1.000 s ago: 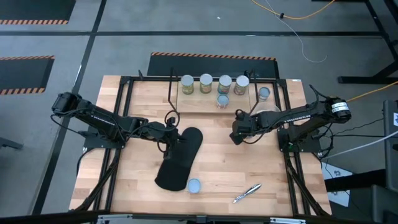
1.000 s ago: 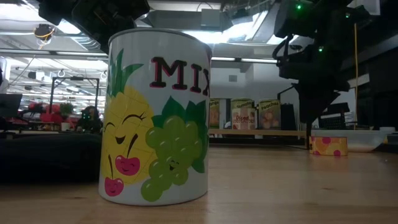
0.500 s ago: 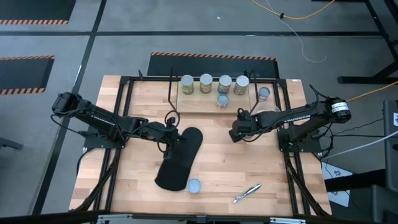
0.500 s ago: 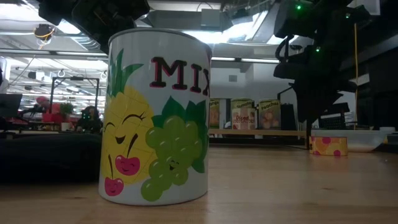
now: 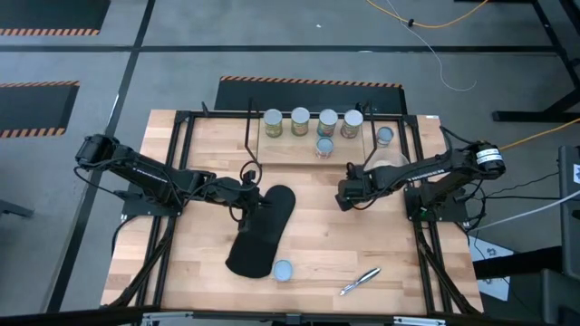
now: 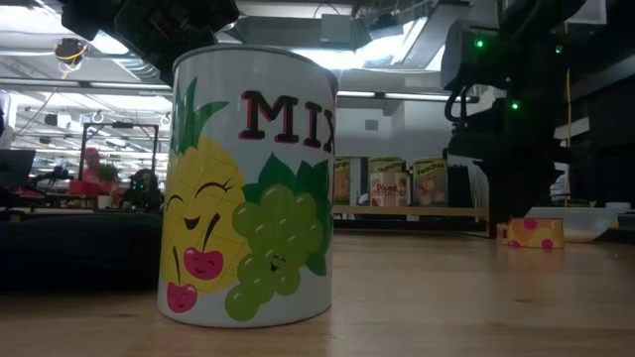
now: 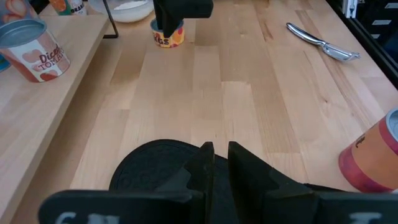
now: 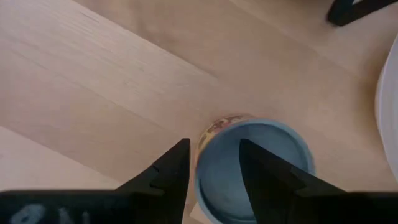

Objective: Pick and place cans onto a shelf
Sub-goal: Put the canned pineapple on the shelf

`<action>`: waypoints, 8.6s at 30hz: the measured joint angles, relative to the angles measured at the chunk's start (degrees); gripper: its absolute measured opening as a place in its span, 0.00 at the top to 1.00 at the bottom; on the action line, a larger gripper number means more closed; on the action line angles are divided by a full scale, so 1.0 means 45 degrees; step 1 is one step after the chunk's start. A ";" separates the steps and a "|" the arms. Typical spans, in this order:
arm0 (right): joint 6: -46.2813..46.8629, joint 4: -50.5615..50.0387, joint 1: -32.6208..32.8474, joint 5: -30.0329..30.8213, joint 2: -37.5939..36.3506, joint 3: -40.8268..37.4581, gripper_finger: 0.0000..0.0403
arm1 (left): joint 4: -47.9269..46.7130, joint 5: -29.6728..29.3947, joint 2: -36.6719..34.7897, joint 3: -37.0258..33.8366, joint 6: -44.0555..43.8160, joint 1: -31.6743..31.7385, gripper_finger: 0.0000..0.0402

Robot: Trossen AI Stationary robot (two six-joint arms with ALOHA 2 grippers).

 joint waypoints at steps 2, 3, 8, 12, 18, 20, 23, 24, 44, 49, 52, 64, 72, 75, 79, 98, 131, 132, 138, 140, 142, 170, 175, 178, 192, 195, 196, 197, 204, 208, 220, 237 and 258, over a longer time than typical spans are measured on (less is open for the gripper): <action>0.0035 0.0017 0.0004 -0.0033 0.0000 -0.0058 0.64 | 0.0000 0.0000 0.0000 0.0000 0.0000 0.0001 0.90; 0.0034 0.0017 0.0004 -0.0033 0.0000 -0.0068 0.64 | 0.0000 0.0003 0.0000 0.0000 0.0000 0.0001 0.90; -0.0020 0.0098 0.0002 -0.0171 0.0000 -0.0068 0.66 | 0.0000 0.0001 0.0000 0.0000 0.0000 0.0000 0.90; -0.0319 0.0131 0.0004 -0.0332 0.0000 -0.0068 0.74 | -0.0005 0.0000 0.0000 0.0000 0.0000 0.0001 0.90; -0.1053 0.0173 0.0004 -0.0875 0.0000 -0.0068 0.91 | -0.0010 0.0000 0.0000 0.0000 0.0000 0.0000 0.90; -0.1592 0.0263 0.0004 -0.1002 -0.0010 -0.0068 0.96 | -0.0010 0.0005 0.0000 0.0000 0.0000 0.0001 0.90; -0.2933 0.0568 0.0004 -0.1277 -0.0015 -0.0063 0.97 | -0.0010 0.0002 0.0000 0.0002 0.0003 0.0001 0.90; -0.3393 0.0725 0.0004 -0.1459 -0.0015 -0.0063 0.96 | -0.0010 0.0002 0.0000 0.0000 0.0005 0.0001 0.90; -1.3610 0.1832 0.0009 -0.6182 -0.0006 -0.0038 0.97 | -0.0010 0.0002 0.0000 0.0002 0.0004 0.0001 0.90; -1.4967 0.1142 0.0009 -0.5763 0.0000 0.0533 0.97 | -0.0010 0.0000 0.0005 0.0000 0.0005 0.0001 0.90; -1.5757 0.0424 0.0009 -0.5071 0.0000 0.1057 0.97 | -0.0010 0.0004 0.0005 0.0000 0.0000 -0.0002 0.90; -1.8648 -0.0374 0.0009 -0.4378 0.0000 0.2019 0.97 | -0.0010 0.0000 0.0005 0.0000 0.0078 -0.0004 0.90; -2.2014 -0.0160 0.0004 -0.4365 0.0000 0.1822 0.94 | -0.0008 0.0003 0.0005 0.0000 0.0078 -0.0001 0.90; -2.2366 0.0041 -0.0001 -0.4361 0.0000 0.1822 0.94 | -0.0009 0.0001 0.0005 0.0000 0.0078 -0.0001 0.90; -2.2366 0.0121 -0.0001 -0.4361 0.0000 0.1822 0.94 | -0.0010 0.0000 0.0005 0.0000 0.0078 -0.0004 0.90; -2.2366 0.0561 -0.0001 -0.4301 0.1613 0.1817 0.93 | -0.0010 0.0000 0.0005 0.0000 0.0071 0.0001 0.90; -2.1264 0.1139 0.0004 -0.4252 0.1613 0.1993 0.73 | -0.0015 0.0000 0.0005 0.0000 0.0044 0.0001 0.90; -2.0955 0.1137 0.0004 -0.4252 0.1613 0.2143 0.73 | -0.0015 0.0002 0.0005 0.0000 0.0043 -0.0002 0.90; -1.8192 0.1061 0.0004 -0.4263 0.1613 0.3339 0.73 | -0.0015 0.0002 0.0005 0.0000 0.0044 -0.0004 0.90; -1.6918 0.1142 0.0004 -0.4266 0.1613 0.3666 0.73 | -0.0015 0.0000 0.0005 0.0000 0.0044 -0.0002 0.90; -1.5483 0.1519 0.0004 -0.4275 0.1613 0.3795 0.73 | -0.0015 0.0004 0.0005 0.0000 0.0044 -0.0003 0.90; -0.9306 0.2508 0.0232 -0.3492 0.2560 0.2628 0.73 | -0.0136 0.0000 0.0005 -0.0010 0.0053 -0.0004 0.90; -0.9332 0.2508 0.0227 -0.3488 0.2560 0.2628 0.73 | -0.0151 0.0005 0.0005 -0.0010 0.0053 -0.0004 0.90; -0.9403 0.2457 0.0225 -0.3491 0.2560 0.2628 0.73 | -0.0151 0.0005 0.0005 -0.0010 0.0053 -0.0003 0.90; -0.9986 0.0732 0.0203 -0.3480 0.2560 0.3478 0.73 | -0.0151 0.0005 0.0005 -0.0010 0.0053 -0.0004 0.90; -1.0053 0.0735 0.0203 -0.3467 0.2560 0.3478 0.73 | -0.0151 0.0005 0.0005 -0.0010 0.0049 -0.0004 0.90; -1.0058 0.0740 0.0203 -0.3462 0.2560 0.3478 0.73 | -0.0151 0.0004 0.0005 -0.0010 0.0053 0.0000 0.90; -1.0058 0.0740 0.0203 -0.3462 0.2560 0.3478 0.73 | -0.0151 0.0005 0.0005 -0.0010 0.0053 -0.0004 0.90; -1.0049 0.0988 0.0227 -0.3462 0.2555 0.3250 0.73 | -0.0151 0.0004 0.0005 -0.0010 0.0053 -0.0004 0.90; -1.0035 0.1476 0.0227 -0.3457 0.2555 0.2522 0.73 | -0.0155 0.0001 0.0005 -0.0010 0.0050 -0.0003 0.90; -1.0942 0.1882 0.0237 -0.2815 0.2492 0.2133 0.96 | -0.0155 0.0005 0.0005 -0.0010 0.0053 0.0001 0.90; -1.3971 -0.3591 -0.0483 -0.0573 0.1536 0.5422 0.98 | -0.0174 0.0004 0.0005 -0.0005 0.0053 0.0000 0.90; -1.7354 -0.2475 -0.5427 -0.1452 0.1195 0.5562 0.97 | -0.0199 0.0001 0.0005 -0.0005 0.0049 -0.0004 0.90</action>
